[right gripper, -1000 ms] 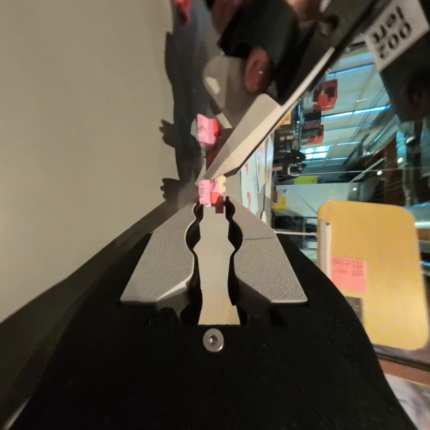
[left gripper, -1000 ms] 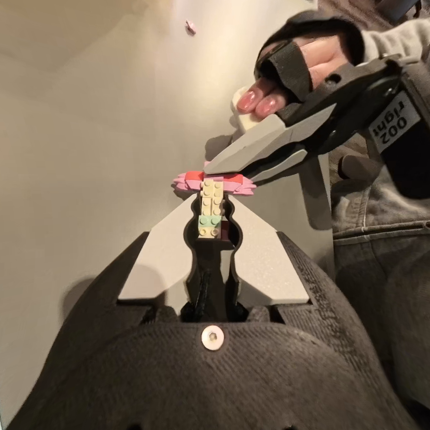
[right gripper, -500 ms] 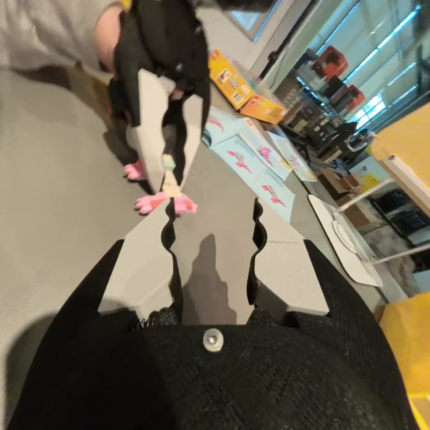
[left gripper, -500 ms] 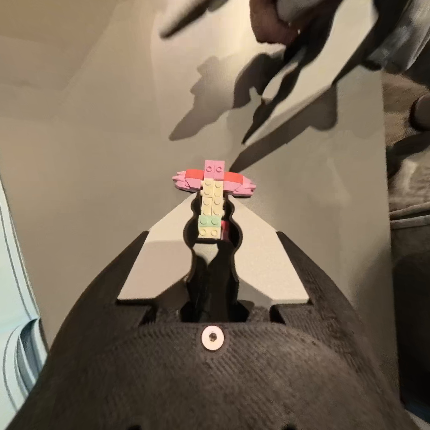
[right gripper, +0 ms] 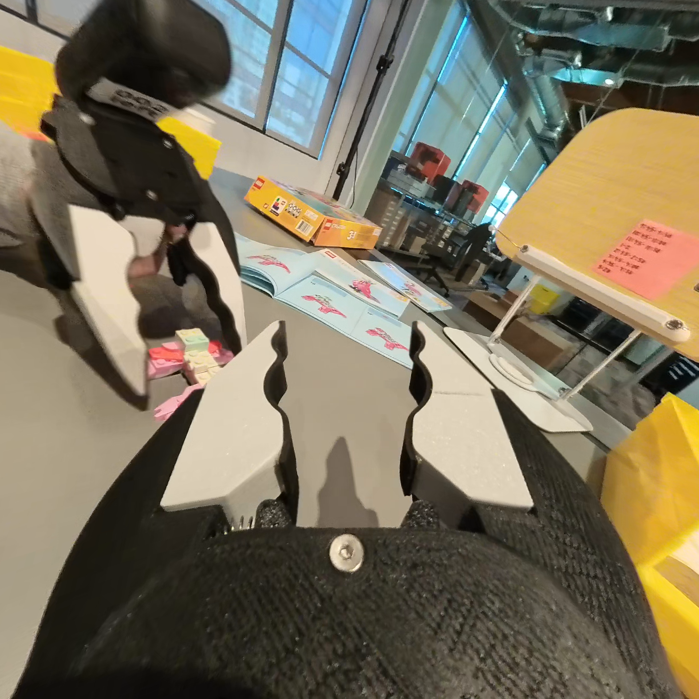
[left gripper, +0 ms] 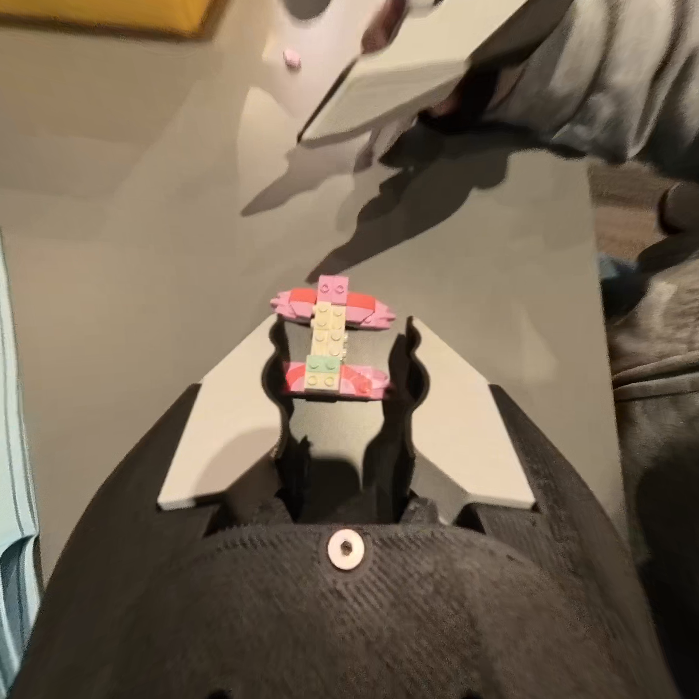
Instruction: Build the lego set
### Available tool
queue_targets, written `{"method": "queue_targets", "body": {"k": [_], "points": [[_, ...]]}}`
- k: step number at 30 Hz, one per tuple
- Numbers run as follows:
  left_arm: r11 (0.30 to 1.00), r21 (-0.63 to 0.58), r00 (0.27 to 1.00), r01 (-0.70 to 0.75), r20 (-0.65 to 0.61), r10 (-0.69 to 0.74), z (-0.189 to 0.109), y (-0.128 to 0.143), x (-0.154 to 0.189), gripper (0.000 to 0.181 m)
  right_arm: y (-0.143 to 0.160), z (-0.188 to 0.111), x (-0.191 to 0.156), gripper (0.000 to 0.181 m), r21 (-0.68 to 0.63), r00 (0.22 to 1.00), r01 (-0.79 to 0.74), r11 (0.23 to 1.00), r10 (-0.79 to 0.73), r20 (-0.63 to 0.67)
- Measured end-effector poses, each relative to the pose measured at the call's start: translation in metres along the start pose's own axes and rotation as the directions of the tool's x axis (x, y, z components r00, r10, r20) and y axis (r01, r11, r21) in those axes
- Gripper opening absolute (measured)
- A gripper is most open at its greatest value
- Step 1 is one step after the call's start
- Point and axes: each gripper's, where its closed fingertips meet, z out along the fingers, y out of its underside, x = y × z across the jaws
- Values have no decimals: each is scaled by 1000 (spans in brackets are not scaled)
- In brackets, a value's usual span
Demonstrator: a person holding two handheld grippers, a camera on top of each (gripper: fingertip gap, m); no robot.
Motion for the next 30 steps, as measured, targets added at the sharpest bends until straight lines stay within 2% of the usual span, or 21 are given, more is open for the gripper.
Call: {"method": "queue_targets", "body": {"k": [2, 4, 7, 10, 17, 25, 28, 30], "points": [[985, 173, 999, -22, 49, 13, -19, -15, 1, 70, 2, -1, 3, 64, 3, 1000, -16, 1000, 16, -10], [951, 304, 986, -55, 169, 4, -46, -19, -7, 68, 0, -2, 7, 64, 19, 999, -32, 999, 32, -27], [878, 464, 935, -118, 351, -59, -91, -21, -17, 64, -2, -3, 13, 64, 42, 997, -49, 998, 51, -59], [812, 558, 883, -174, 454, -123, -120, -20, -19, 60, -5, -1, 20, 62, 59, 992, -54, 997, 60, -112], [832, 512, 824, -212, 552, -130, -121, -16, -31, 60, -13, 7, 20, 56, 83, 976, -64, 995, 79, -202], [847, 486, 788, -215, 598, -144, -121, -12, -39, 66, -27, 2, 10, 51, 104, 958, 62, 993, -30, -285], [844, 484, 768, -231, 624, -147, -124, -12, -41, 76, -31, 1, 6, 60, 105, 948, 111, 988, -73, -308], [833, 491, 750, -254, 644, -150, -128, -14, -43, 85, -35, 1, 1, 72, 114, 944, 132, 985, -90, -316]]}}
